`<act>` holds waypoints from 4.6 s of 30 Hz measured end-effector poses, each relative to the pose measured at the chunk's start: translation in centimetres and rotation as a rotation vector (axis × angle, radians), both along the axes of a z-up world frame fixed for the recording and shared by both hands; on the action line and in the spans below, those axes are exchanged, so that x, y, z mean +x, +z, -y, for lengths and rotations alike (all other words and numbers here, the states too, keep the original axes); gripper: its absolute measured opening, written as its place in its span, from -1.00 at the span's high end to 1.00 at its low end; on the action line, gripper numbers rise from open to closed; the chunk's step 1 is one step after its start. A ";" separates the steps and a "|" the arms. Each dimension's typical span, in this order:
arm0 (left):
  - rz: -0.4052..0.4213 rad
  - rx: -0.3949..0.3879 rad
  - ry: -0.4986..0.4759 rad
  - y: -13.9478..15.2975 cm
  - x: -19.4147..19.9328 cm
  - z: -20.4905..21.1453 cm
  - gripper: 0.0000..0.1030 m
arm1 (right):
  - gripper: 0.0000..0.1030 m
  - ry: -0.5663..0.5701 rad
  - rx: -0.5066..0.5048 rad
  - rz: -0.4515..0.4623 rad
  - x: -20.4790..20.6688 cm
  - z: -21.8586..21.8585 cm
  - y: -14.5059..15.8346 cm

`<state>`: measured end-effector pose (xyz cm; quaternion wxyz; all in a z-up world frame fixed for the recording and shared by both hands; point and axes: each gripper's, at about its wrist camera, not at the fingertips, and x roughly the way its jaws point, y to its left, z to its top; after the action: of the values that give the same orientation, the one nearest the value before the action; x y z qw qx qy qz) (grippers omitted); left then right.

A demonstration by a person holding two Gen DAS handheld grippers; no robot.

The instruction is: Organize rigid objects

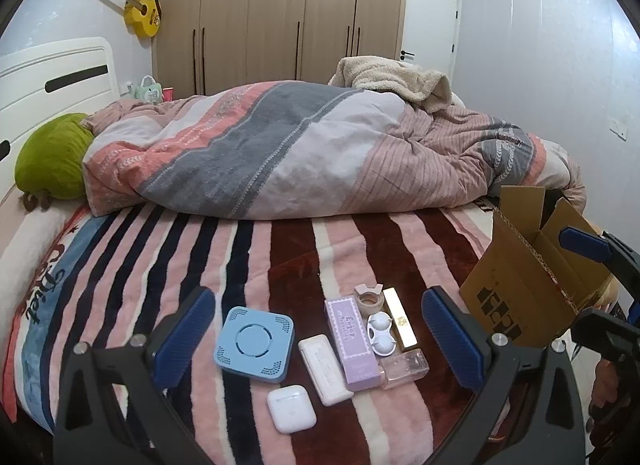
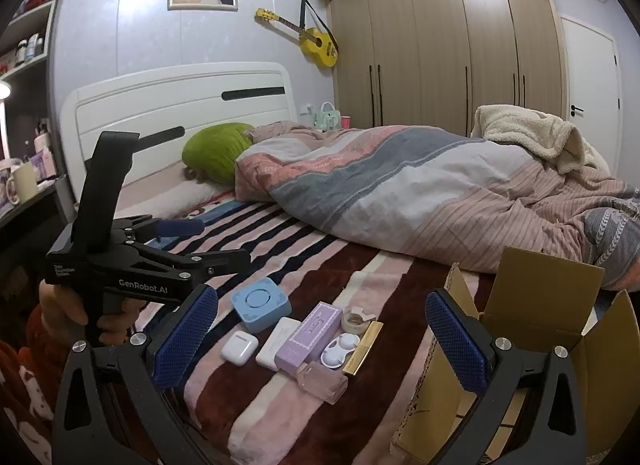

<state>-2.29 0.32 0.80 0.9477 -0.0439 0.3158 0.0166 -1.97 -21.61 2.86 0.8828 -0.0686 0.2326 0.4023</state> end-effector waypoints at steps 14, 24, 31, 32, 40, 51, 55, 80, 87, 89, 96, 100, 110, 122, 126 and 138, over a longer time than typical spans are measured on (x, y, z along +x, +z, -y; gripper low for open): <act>0.011 -0.001 0.005 0.5 -0.4 -0.1 -0.99 | -1.00 -0.011 0.003 0.000 -0.3 0.4 0.4; 0.015 0.002 0.013 0.9 -0.8 -0.3 -0.99 | -1.00 -0.006 0.003 -0.004 -0.3 0.6 0.5; 0.016 0.005 0.019 0.9 -0.9 -0.5 -0.99 | -1.00 -0.006 0.001 -0.005 -0.4 0.6 0.5; 0.016 0.007 0.020 0.9 -0.9 -0.5 -0.99 | -1.00 -0.007 0.000 -0.005 -0.4 0.6 0.5; 0.014 0.009 0.024 0.8 -1.0 -0.5 -0.99 | -1.00 -0.007 -0.002 -0.008 -0.5 0.7 0.3; 0.013 0.005 0.024 0.8 -1.0 -0.5 -0.99 | -1.00 -0.008 0.001 -0.013 -0.6 0.8 0.2; 0.014 0.008 0.023 0.8 -1.0 -0.5 -0.99 | -1.00 -0.009 0.000 -0.014 -0.6 0.8 0.2; -0.113 0.130 0.080 -8.2 0.2 -10.5 -0.99 | -0.10 0.086 -0.122 -0.335 -2.4 -15.2 -14.9; -0.123 0.208 0.070 -10.1 0.2 -11.6 -0.99 | -0.07 -0.011 -0.192 -0.356 -2.2 -17.7 -17.7; -0.120 0.150 0.036 -10.1 0.2 -12.1 -0.99 | -0.07 -0.033 -0.215 -0.331 -2.1 -18.2 -17.7; -0.123 0.035 -0.032 -10.3 0.0 -13.2 -0.99 | 0.23 -0.081 -0.279 -0.243 -2.6 -19.0 -17.9; -0.117 -0.086 -0.131 -9.3 -0.2 -13.0 -0.99 | 0.23 -0.039 -0.235 -0.255 -2.7 -18.3 -16.6; -0.127 -0.211 -0.391 -3.1 2.0 -7.0 -0.43 | 0.23 0.070 -0.082 -0.144 -1.4 -15.2 -7.7; -0.137 -0.285 -0.706 4.7 9.3 8.5 0.32 | 0.23 -0.024 -0.005 -0.052 2.5 -2.2 0.6; -0.185 -0.274 -0.779 5.2 12.5 14.8 0.32 | 0.23 -0.106 -0.012 -0.082 4.8 3.4 1.5; -0.330 -0.194 -0.767 1.6 17.2 22.8 -0.14 | 0.19 -0.199 -0.217 -0.235 9.7 10.6 -1.4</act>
<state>14.95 -22.51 2.43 0.8135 -0.0089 0.4566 -0.3601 7.68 -32.22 1.50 0.8724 -0.0925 0.3817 0.2908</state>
